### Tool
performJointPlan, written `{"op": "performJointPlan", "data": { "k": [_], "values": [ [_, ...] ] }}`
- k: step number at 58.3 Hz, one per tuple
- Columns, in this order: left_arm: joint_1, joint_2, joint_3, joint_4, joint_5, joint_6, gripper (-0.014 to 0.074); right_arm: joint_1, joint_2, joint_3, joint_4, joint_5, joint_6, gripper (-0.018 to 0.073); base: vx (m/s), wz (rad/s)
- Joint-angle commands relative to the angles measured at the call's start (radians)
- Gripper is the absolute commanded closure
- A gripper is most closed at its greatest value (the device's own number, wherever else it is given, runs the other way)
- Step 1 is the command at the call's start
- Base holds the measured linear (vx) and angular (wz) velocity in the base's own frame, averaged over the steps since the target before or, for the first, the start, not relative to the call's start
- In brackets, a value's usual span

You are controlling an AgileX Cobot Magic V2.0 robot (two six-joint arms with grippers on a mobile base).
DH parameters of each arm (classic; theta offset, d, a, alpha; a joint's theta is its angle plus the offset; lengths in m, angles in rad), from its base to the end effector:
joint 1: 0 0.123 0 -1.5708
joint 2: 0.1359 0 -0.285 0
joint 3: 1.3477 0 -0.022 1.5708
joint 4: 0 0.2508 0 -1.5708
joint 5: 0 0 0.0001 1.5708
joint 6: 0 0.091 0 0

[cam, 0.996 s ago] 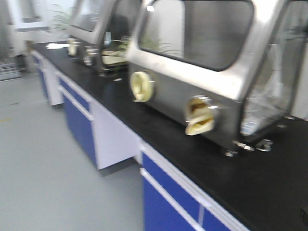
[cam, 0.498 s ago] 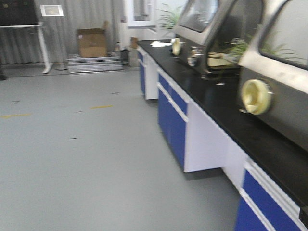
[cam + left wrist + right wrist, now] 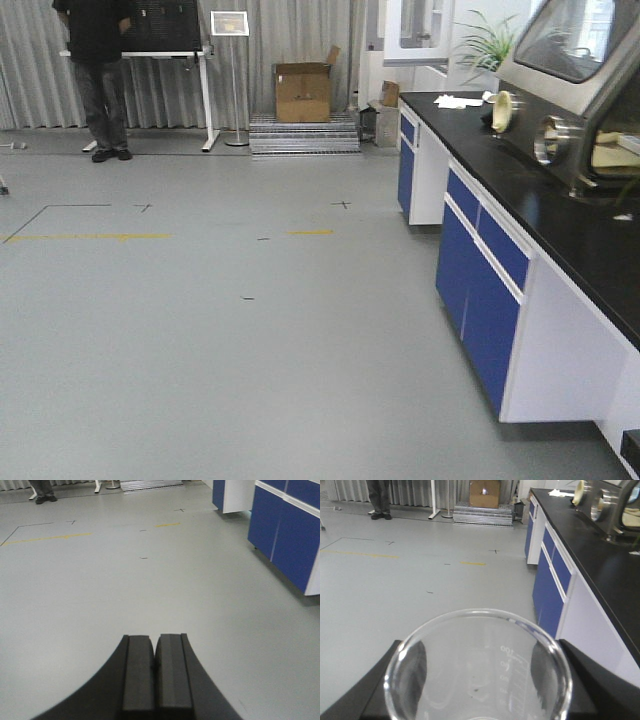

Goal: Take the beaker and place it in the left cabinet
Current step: 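Drive the base to the grey cabinet holding the beaker in the right gripper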

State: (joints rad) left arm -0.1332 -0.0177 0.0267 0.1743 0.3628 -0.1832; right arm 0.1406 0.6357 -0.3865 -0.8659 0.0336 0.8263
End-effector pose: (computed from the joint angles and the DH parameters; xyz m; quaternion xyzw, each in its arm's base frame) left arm 0.0529 -0.0014 0.1730 0.0267 0.7981 -0.0215 0.6015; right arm 0.1352 0.0167 0.2863 -0.0609 0.7666 0.0225 0.6389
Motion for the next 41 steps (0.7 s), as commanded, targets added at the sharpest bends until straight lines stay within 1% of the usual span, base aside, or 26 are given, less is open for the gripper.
{"op": "performJointPlan", "data": {
  "k": [1,19,41],
  "values": [
    [0.001,-0.011,-0.012,0.000,-0.075,-0.004,0.0593,-0.001,0.000,-0.032,-0.012,-0.061,-0.010,0.0564,0.48,0.18],
    [0.001,-0.011,-0.012,0.000,-0.075,-0.004,0.0593,-0.001,0.000,-0.032,-0.012,-0.061,-0.010,0.0564,0.55,0.15],
    [0.001,-0.011,-0.012,0.000,-0.075,-0.004,0.0593,-0.001,0.000,-0.032,-0.012,-0.061,-0.010,0.0564,0.66,0.17]
  ]
}}
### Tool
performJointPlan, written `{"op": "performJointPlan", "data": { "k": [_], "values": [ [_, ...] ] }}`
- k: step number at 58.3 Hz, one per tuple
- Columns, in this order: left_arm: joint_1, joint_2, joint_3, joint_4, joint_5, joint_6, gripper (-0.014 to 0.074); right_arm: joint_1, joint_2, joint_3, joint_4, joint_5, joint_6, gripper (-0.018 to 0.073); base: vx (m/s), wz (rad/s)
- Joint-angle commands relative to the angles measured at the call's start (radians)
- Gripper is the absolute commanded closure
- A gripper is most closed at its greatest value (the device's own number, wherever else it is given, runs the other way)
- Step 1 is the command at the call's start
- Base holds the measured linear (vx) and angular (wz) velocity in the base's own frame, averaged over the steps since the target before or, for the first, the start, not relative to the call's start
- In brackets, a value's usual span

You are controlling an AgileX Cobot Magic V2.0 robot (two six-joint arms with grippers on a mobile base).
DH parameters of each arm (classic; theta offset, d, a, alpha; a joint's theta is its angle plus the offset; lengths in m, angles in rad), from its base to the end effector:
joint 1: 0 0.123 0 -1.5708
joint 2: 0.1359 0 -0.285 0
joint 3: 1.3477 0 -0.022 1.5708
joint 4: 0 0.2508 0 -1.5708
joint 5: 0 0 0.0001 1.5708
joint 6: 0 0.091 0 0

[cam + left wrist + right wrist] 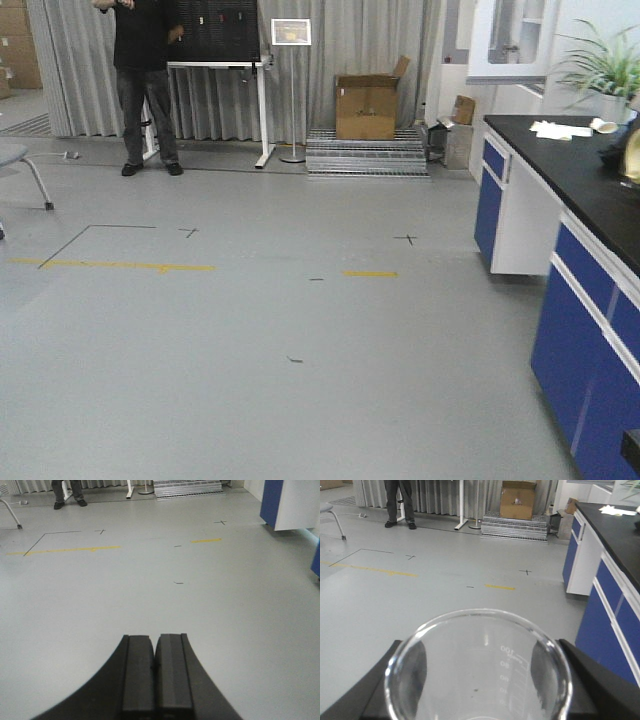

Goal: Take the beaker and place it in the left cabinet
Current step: 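Drive the base to the grey cabinet holding the beaker in the right gripper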

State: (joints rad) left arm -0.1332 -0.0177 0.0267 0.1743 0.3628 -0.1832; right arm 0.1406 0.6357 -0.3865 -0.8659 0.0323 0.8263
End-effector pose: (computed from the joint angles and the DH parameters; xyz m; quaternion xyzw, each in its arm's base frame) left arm 0.0529 -0.0014 0.1730 0.0267 0.7981 -0.0215 0.6015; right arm 0.1352 0.0168 0.2864 -0.0612 0.7663 0.0229 0.6392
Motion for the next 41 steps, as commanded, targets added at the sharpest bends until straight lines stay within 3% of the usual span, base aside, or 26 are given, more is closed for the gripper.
{"op": "performJointPlan", "data": {
  "k": [1,41],
  "values": [
    [0.001,-0.011,-0.012,0.000,-0.075,-0.004,0.0593,-0.001,0.000,-0.032,-0.012,-0.060,-0.010,0.0564,0.71,0.15],
    [0.001,-0.011,-0.012,0.000,-0.075,-0.004,0.0593,-0.001,0.000,-0.032,-0.012,-0.059,-0.010,0.0564,0.77,0.06]
  ]
}}
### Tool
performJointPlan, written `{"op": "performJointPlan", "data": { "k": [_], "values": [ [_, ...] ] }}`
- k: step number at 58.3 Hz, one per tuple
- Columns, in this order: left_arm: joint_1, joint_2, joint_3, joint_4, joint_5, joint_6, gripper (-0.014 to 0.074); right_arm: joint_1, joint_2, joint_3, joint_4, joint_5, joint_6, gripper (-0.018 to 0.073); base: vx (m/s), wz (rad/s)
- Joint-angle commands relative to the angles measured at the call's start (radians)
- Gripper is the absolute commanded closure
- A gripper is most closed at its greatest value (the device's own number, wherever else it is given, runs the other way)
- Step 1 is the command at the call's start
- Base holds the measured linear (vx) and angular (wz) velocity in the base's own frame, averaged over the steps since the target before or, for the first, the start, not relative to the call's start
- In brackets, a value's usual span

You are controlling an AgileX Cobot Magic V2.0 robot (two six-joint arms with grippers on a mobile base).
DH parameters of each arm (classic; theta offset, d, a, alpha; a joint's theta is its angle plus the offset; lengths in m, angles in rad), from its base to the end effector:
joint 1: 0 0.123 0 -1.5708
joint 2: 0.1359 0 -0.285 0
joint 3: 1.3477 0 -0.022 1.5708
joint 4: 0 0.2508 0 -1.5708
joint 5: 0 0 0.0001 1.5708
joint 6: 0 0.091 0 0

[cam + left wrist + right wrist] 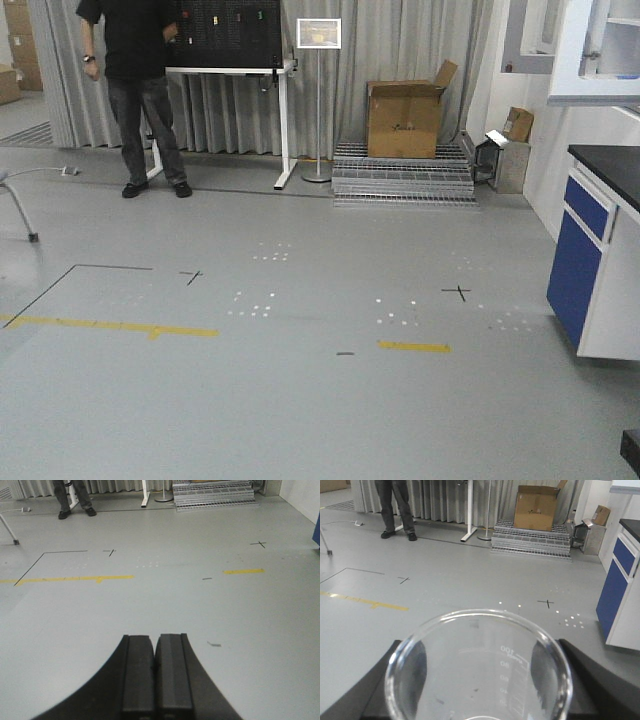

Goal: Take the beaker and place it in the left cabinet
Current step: 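Drive the base to the grey cabinet holding the beaker in the right gripper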

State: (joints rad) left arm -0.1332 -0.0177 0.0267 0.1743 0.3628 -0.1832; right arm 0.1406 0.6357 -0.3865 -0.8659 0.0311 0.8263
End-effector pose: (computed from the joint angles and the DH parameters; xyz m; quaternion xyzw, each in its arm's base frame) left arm 0.0529 -0.0014 0.1730 0.0267 0.7981 -0.0215 0.6015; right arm 0.1352 0.0169 0.2864 -0.0615 0.7660 0.0233 0.6395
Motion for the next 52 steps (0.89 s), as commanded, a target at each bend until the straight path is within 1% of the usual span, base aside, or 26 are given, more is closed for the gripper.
{"op": "performJointPlan", "data": {
  "k": [1,19,52],
  "values": [
    [0.001,-0.011,-0.012,0.000,-0.075,-0.004,0.0593,-0.001,0.000,-0.032,-0.012,-0.057,-0.010,0.0564,0.82,-0.06],
    [0.001,-0.011,-0.012,0.000,-0.076,-0.004,0.0593,-0.001,0.000,-0.032,-0.012,-0.057,-0.010,0.0564,0.81,-0.02],
    [0.001,-0.011,-0.012,0.000,-0.075,-0.004,0.0593,-0.001,0.000,-0.032,-0.012,-0.047,-0.010,0.0564,0.81,0.09]
  ]
}}
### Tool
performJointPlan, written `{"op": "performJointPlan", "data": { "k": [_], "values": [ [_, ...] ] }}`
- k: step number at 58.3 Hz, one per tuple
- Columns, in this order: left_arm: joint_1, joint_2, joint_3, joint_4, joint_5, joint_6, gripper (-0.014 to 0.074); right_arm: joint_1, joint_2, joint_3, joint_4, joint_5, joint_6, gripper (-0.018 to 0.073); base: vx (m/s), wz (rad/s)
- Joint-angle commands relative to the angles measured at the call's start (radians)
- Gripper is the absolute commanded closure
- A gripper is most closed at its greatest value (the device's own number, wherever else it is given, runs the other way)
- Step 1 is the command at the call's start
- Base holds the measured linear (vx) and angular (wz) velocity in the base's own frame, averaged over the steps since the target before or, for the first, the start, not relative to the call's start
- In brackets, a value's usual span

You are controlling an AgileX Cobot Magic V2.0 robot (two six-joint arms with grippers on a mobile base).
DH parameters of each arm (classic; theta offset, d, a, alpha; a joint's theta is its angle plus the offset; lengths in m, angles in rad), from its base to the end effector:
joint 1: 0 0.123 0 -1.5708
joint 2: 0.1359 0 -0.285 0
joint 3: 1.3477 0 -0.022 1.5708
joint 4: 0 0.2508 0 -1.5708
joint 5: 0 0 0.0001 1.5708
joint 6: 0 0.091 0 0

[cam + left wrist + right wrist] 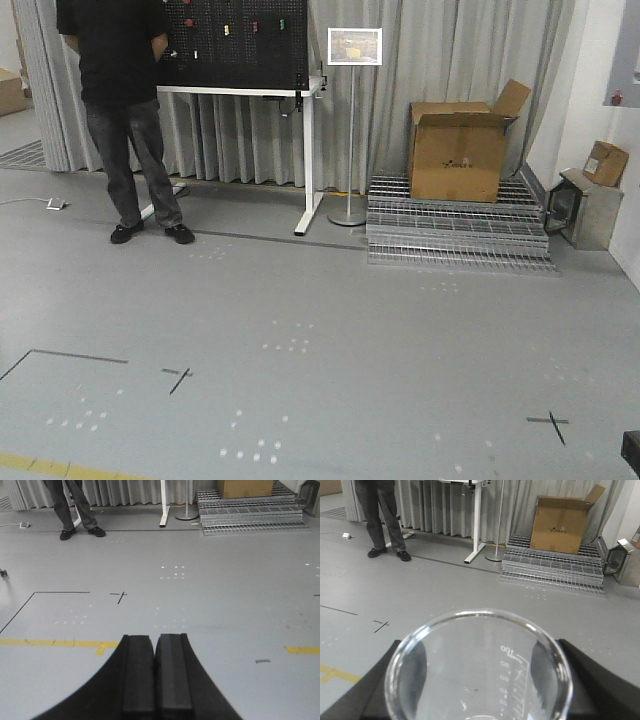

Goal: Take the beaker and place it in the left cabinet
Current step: 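Drive the base to the grey cabinet holding the beaker in the right gripper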

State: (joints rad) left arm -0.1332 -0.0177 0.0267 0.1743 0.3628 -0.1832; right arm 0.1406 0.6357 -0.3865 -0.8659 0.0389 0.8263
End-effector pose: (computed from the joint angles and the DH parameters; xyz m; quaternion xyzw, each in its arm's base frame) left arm 0.0529 -0.0014 0.1730 0.0267 0.7981 -0.0215 0.6015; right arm 0.1352 0.0163 0.2860 -0.0597 0.7678 0.0209 0.6376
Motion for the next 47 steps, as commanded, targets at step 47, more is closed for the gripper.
{"op": "performJointPlan", "data": {
  "k": [47],
  "values": [
    [0.001,-0.011,-0.012,0.000,-0.076,-0.004,0.0593,-0.001,0.000,-0.032,-0.012,-0.054,-0.010,0.0564,0.77,-0.09]
  ]
}}
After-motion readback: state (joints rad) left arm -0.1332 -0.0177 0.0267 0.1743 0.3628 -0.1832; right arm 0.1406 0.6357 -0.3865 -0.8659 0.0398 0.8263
